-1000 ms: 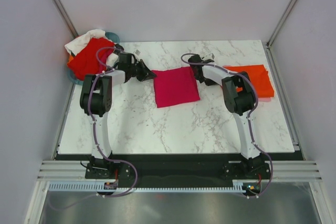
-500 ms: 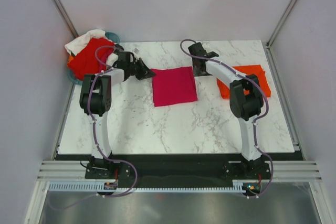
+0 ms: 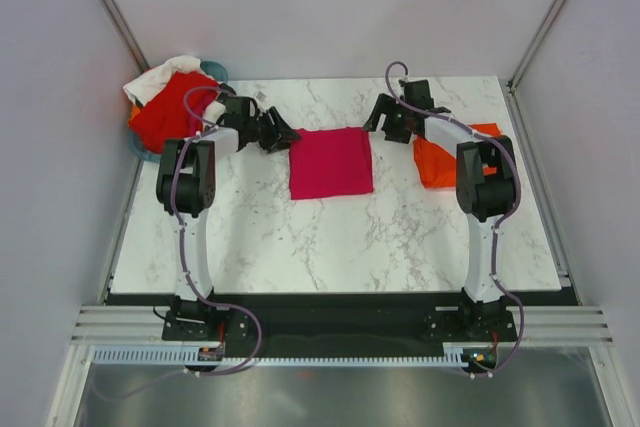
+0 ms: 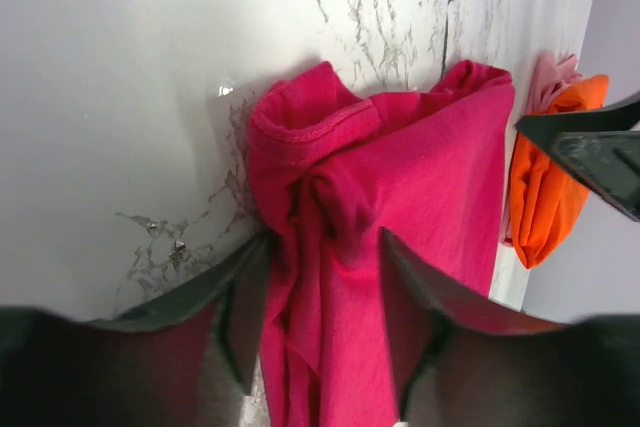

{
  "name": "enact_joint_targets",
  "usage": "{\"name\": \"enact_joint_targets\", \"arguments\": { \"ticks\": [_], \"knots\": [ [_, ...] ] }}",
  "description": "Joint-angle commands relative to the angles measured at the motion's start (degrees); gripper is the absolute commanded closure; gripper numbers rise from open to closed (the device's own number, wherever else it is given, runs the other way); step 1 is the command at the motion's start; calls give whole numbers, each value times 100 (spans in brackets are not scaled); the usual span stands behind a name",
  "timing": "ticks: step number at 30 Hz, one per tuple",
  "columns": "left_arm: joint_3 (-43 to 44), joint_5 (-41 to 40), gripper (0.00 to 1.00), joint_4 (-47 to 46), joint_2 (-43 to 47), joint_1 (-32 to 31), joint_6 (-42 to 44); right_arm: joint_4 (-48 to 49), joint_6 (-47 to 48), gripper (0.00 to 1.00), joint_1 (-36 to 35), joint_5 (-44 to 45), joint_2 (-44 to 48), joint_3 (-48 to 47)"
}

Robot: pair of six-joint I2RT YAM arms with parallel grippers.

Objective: Fold and stack the t-shirts
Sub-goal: Fold the tshirt

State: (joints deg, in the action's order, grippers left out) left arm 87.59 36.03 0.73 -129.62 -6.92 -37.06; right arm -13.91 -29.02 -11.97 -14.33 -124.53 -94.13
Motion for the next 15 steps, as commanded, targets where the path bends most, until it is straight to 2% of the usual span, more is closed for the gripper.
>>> {"name": "enact_joint_targets", "arguments": {
  "ticks": [1,4,10,15],
  "knots": [
    [-5,-227,40,59,130,33,76,784,-429,12,-51,-1054,-326,-70],
    [-58,-246,36,59,227,50,102,899,-526,18,-25,-1353,-598,-167],
    [-198,-246,34,59,385,112,111,1040,-614,27,-34,-1512,-941,-194],
    [-339,-342,34,50,499,156,172,1057,-588,40,-16,-1494,-1038,-202]
  ]
}}
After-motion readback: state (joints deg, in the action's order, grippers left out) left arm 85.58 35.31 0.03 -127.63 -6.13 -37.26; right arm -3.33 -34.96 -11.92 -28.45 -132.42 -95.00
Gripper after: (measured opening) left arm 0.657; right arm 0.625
